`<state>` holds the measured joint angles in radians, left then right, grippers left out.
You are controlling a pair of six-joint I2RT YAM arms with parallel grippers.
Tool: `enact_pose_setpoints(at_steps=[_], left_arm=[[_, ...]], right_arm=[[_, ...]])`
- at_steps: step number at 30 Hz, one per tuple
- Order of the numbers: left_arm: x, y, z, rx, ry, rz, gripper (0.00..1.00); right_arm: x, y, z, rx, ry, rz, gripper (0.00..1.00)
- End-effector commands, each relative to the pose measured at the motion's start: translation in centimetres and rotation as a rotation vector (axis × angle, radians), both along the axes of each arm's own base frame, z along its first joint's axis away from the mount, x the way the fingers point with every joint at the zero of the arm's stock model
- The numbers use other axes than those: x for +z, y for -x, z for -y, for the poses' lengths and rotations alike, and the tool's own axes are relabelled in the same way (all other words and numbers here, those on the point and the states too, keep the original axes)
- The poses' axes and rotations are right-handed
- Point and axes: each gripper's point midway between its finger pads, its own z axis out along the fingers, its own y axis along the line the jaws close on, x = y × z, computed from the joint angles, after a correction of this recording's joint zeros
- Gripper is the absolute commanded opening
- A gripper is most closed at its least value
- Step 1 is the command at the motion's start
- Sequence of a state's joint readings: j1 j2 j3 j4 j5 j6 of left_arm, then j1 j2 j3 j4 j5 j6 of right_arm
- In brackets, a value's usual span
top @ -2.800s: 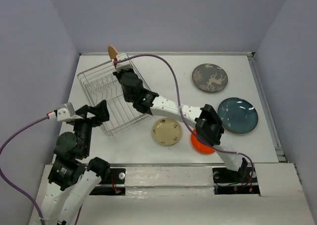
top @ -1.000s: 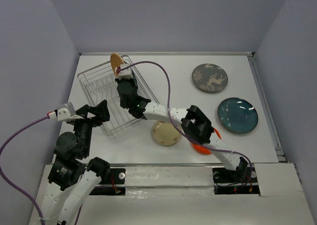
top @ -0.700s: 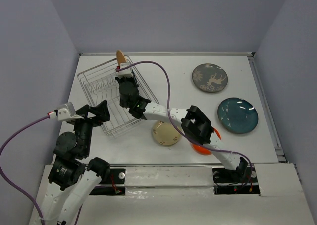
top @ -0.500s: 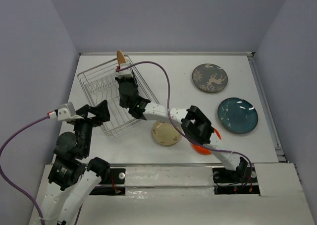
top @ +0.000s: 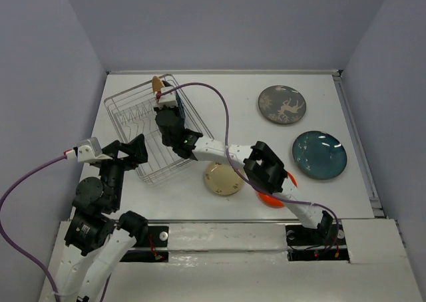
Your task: Load the plates into the dish rack
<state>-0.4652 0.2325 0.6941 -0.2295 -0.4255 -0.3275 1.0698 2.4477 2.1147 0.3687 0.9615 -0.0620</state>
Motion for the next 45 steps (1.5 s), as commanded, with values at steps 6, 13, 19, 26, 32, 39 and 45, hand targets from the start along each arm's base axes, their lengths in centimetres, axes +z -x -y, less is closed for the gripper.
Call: enact_pose_setpoints(at_steps=[6,13,19,26,32,39,45], left_arm=[[1.9,0.2,-0.1,0.001,0.030,0.057,0.99],[1.8,0.2,-0.1,0.003,0.029,0.051,0.99],[1.8,0.2,-0.2,0.004,0.027,0.052,0.99],[1.8,0.3,0.2,-0.020,0.014,0.059,0.99],[1.7,0.3,1.5,-0.093,-0.007,0.069,0.99],[1.6,0.1,1.8,-0.105,-0.016,0.061,0.99],[1.7,0.4,1.8,-0.110,-0.017,0.072,0.99]], right_arm=[[1.1,0.0,-1.5,0.045,-0.130,0.004,0.07],[1.8,0.7,-2.0,0.105,-0.161,-0.018,0.40],[5.6,2.9,-0.4,0.185,-0.199,-0.042,0.59],[3.7,8.0,4.4,0.383,-0.192,-0.227,0.62],[0.5,9.3,17.2,0.345,-0.458,-0.441,0.59],[-3.1,5.1,35.1,-0.056,-0.681,-0.421,0.59],[-3.8,1.5,44.1,-0.226,-0.806,-0.397,0.60]])
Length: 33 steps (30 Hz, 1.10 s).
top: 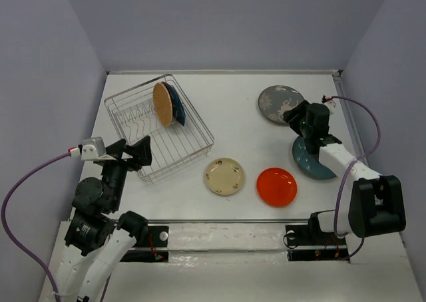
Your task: Load the plates into the dish rack
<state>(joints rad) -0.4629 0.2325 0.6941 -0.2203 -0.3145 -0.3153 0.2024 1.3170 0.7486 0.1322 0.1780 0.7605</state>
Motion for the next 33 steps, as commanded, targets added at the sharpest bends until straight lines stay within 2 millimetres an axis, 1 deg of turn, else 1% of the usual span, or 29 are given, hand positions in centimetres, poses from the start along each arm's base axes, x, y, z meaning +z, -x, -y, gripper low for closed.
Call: enact_pose_setpoints(at_steps=[1,2,3,4,5,6,7,8,9,11,12,13,14,15,16,17,18,19,20,21,22,23,24,26,28,29,31,33], left_arm=[[1.4,0.2,0.0,-0.007,0.005,0.059,0.99],[1.5,0.3,-0.1,-0.005,0.006,0.062,0.99],[1.5,0.4,-0.1,-0.008,0.006,0.063,0.99],[1.5,0.4,-0.1,-0.008,0.007,0.066,0.99],[1.6,0.4,-0.1,-0.010,0.009,0.068,0.99],[1.5,0.5,0.0,-0.013,0.009,0.068,0.99],[1.6,0.4,0.0,-0.014,0.007,0.068,0.99],[1.6,0.5,0.0,-0.012,0.008,0.069,0.99],[1.6,0.5,0.0,-0.015,0.008,0.071,0.99],[1.6,0.5,0.0,-0.016,0.010,0.071,0.99],[1.6,0.6,0.0,-0.017,0.011,0.072,0.99],[1.6,0.5,0.0,-0.016,0.011,0.072,0.99],[1.6,0.5,0.0,-0.015,0.009,0.072,0.99],[1.6,0.5,0.0,-0.017,0.008,0.071,0.99],[1.6,0.5,0.1,-0.017,0.007,0.068,0.99],[1.5,0.5,0.1,-0.017,0.006,0.067,0.99],[1.5,0.4,0.0,-0.014,0.008,0.066,0.99],[1.5,0.4,0.1,-0.016,0.010,0.066,0.99],[1.5,0.4,0.1,-0.017,0.008,0.066,0.99],[1.6,0.3,0.1,-0.017,0.008,0.066,0.99],[1.5,0.3,0.1,-0.017,0.006,0.065,0.99],[1.5,0.2,0.2,-0.017,0.005,0.064,0.99],[1.5,0.2,0.2,-0.017,0.004,0.061,0.99],[1.4,0.1,0.2,-0.017,0.003,0.060,0.99],[1.4,0.1,0.3,-0.019,0.002,0.059,0.99],[1.4,0.1,0.2,-0.016,0.002,0.058,0.99],[1.4,0.0,0.2,-0.016,0.001,0.056,0.99],[1.4,0.0,0.3,-0.019,0.002,0.057,0.99]], right_arm=[[2.8,-2.7,3.3,-0.078,-0.118,0.072,0.60],[3.0,-3.5,4.9,-0.116,-0.120,0.077,0.60],[1.7,-4.0,5.7,-0.136,-0.113,0.045,0.61],[1.2,-4.4,6.5,-0.154,-0.115,0.032,0.61],[1.3,-4.9,7.3,-0.161,-0.125,0.032,0.61],[0.0,-5.4,8.5,-0.164,-0.147,0.001,0.61],[-0.4,-5.8,9.3,-0.178,-0.147,-0.009,0.61],[-0.8,-6.1,9.6,-0.164,-0.157,-0.019,0.61],[-0.4,-6.9,10.2,-0.163,-0.158,-0.013,0.61],[-0.9,-7.7,11.3,-0.139,-0.182,-0.026,0.61],[-2.7,-8.1,11.4,-0.128,-0.190,-0.069,0.61],[-2.0,-9.0,11.5,-0.092,-0.187,-0.059,0.61],[-3.6,-9.4,12.0,-0.098,-0.185,-0.099,0.61],[-4.2,-9.5,12.2,-0.100,-0.174,-0.126,0.61],[-3.9,-10.3,12.6,-0.102,-0.152,-0.119,0.61],[-4.4,-10.5,13.2,-0.109,-0.150,-0.132,0.61],[-5.7,-10.6,13.2,-0.106,-0.152,-0.168,0.61],[-5.6,-11.2,13.0,-0.082,-0.150,-0.160,0.61],[-5.8,-11.4,12.9,-0.065,-0.148,-0.164,0.61],[-7.3,-11.5,12.7,-0.052,-0.153,-0.201,0.61],[-7.6,-11.8,12.4,-0.026,-0.156,-0.207,0.61],[-7.4,-12.4,12.3,-0.013,-0.157,-0.200,0.61],[-8.7,-12.3,12.0,0.004,-0.174,-0.233,0.61],[-9.1,-12.7,11.7,0.025,-0.183,-0.240,0.60],[-9.9,-12.7,11.5,0.034,-0.197,-0.260,0.60],[-10.7,-12.6,11.3,0.042,-0.209,-0.276,0.59],[-11.5,-12.6,10.7,0.065,-0.235,-0.293,0.56],[-11.9,-12.6,10.2,0.092,-0.257,-0.300,0.54]])
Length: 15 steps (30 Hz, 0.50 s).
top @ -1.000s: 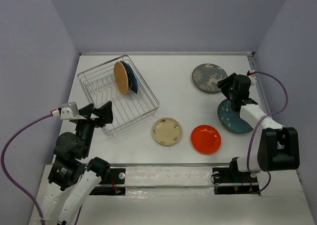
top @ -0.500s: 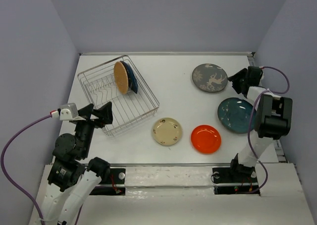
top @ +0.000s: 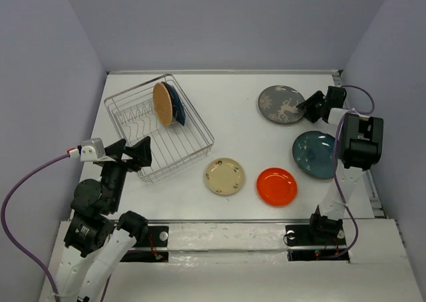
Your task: Load the plates into the dish rack
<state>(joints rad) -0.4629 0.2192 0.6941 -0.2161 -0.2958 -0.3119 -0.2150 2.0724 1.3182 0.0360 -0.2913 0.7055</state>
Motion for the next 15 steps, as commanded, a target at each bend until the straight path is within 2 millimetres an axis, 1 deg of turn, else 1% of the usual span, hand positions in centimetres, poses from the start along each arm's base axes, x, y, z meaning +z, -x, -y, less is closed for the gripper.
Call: enact_pose_setpoints(at_steps=[1,5,7,9,10,12,13,15], left_arm=[[1.0,-0.4,0.2,-0.002,-0.003,0.039,0.99],[1.0,-0.5,0.2,0.000,-0.005,0.035,0.99],[0.9,-0.6,0.3,0.000,-0.006,0.032,0.99],[0.9,-0.6,0.3,0.000,-0.006,0.032,0.99],[0.9,-0.6,0.2,0.001,-0.007,0.031,0.99],[0.8,-0.7,0.2,0.004,-0.007,0.029,0.99],[0.8,-0.7,0.2,0.004,-0.008,0.028,0.99],[0.8,-0.8,0.3,0.001,-0.010,0.025,0.99]], right_arm=[[-0.9,0.1,-1.7,0.083,-0.071,-0.024,0.53],[-1.8,0.5,-2.6,0.106,-0.124,-0.037,0.47],[-2.1,0.6,-2.9,0.114,-0.141,-0.036,0.42],[-2.0,0.6,-3.0,0.117,-0.149,-0.022,0.38],[-2.3,0.7,-3.1,0.111,-0.155,-0.026,0.33],[-2.0,0.5,-3.1,0.109,-0.157,-0.005,0.28],[-1.9,0.5,-3.2,0.107,-0.163,0.000,0.22],[-1.7,0.5,-3.1,0.101,-0.158,0.016,0.15]])
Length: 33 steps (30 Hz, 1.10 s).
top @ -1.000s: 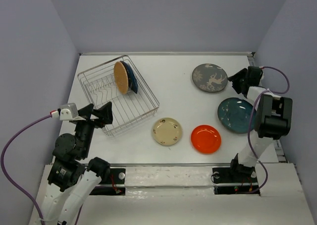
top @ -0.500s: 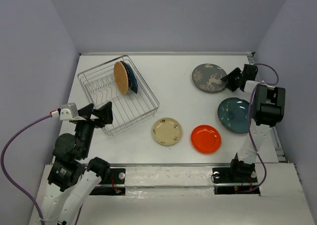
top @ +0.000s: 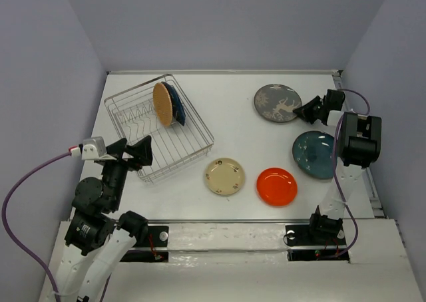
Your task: Load the plates into the dish rack
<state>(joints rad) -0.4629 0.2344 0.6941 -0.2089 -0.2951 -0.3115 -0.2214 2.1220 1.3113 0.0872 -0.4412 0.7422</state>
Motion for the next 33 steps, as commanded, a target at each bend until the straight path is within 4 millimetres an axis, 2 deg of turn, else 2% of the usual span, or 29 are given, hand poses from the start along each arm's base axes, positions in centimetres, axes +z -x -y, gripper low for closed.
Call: enact_pose_setpoints(at_steps=[1,2,4,5,8,9,11,12,14,15,18,19,21,22,25,26,27,28,29,32,33], left_arm=[[0.9,-0.5,0.2,0.000,-0.006,0.031,0.99],[0.9,-0.5,0.2,0.002,-0.008,0.031,0.99],[0.9,-0.5,0.1,0.007,-0.007,0.031,0.99],[0.8,-0.5,0.1,0.007,-0.008,0.029,0.99],[0.9,-0.5,0.1,0.007,-0.007,0.031,0.99],[0.9,-0.4,0.0,0.008,-0.005,0.035,0.99],[0.9,-0.4,0.0,0.007,-0.005,0.035,0.99],[0.9,-0.3,0.0,0.008,-0.004,0.036,0.99],[1.0,-0.4,0.1,0.004,-0.006,0.037,0.99],[0.8,-0.6,0.2,0.004,-0.010,0.030,0.99],[0.5,-1.0,0.4,0.002,-0.019,0.015,0.99],[0.5,-1.0,0.4,0.004,-0.020,0.014,0.99],[0.5,-1.2,0.4,0.008,-0.022,0.009,0.99],[0.5,-1.3,0.2,0.016,-0.023,0.011,0.99],[0.4,-1.6,0.2,0.022,-0.027,0.003,0.99],[0.4,-1.7,0.1,0.024,-0.028,0.003,0.99],[0.2,-1.9,0.2,0.024,-0.030,-0.004,0.99],[0.2,-2.0,0.3,0.021,-0.032,-0.006,0.99],[0.2,-2.1,0.2,0.025,-0.033,-0.009,0.99],[0.2,-2.0,0.0,0.034,-0.032,-0.008,0.99],[0.3,-2.0,-0.1,0.037,-0.029,-0.004,0.99]], right_arm=[[-0.1,0.2,-0.3,-0.005,-0.027,0.027,0.10],[0.4,0.1,-0.2,-0.011,-0.022,0.042,0.07],[1.5,0.0,-0.1,-0.021,-0.012,0.091,0.07],[3.4,-0.1,0.0,-0.027,-0.009,0.132,0.07],[6.5,-0.1,0.1,-0.049,0.002,0.224,0.07],[9.0,-0.1,0.1,-0.053,0.006,0.285,0.07],[11.3,0.2,0.0,-0.060,0.001,0.338,0.07],[13.7,0.8,-0.6,-0.055,-0.003,0.392,0.07],[15.5,1.5,-1.2,-0.056,0.000,0.429,0.07],[17.9,2.1,-1.8,-0.046,0.012,0.483,0.07],[20.6,3.1,-2.3,-0.043,0.040,0.546,0.07],[22.6,3.8,-2.9,-0.031,0.048,0.591,0.07],[24.2,4.5,-3.4,-0.025,0.059,0.628,0.07],[26.1,5.3,-4.0,-0.013,0.069,0.673,0.07],[28.9,6.5,-5.4,0.010,0.097,0.726,0.07],[30.7,7.4,-6.9,0.030,0.133,0.773,0.07],[31.8,7.8,-7.6,0.037,0.151,0.783,0.07],[32.7,8.3,-9.2,0.052,0.188,0.805,0.07],[34.1,9.2,-9.9,0.057,0.201,0.828,0.07],[36.6,10.1,-11.8,0.054,0.227,0.864,0.07],[38.5,10.5,-12.6,0.063,0.229,0.900,0.07]])
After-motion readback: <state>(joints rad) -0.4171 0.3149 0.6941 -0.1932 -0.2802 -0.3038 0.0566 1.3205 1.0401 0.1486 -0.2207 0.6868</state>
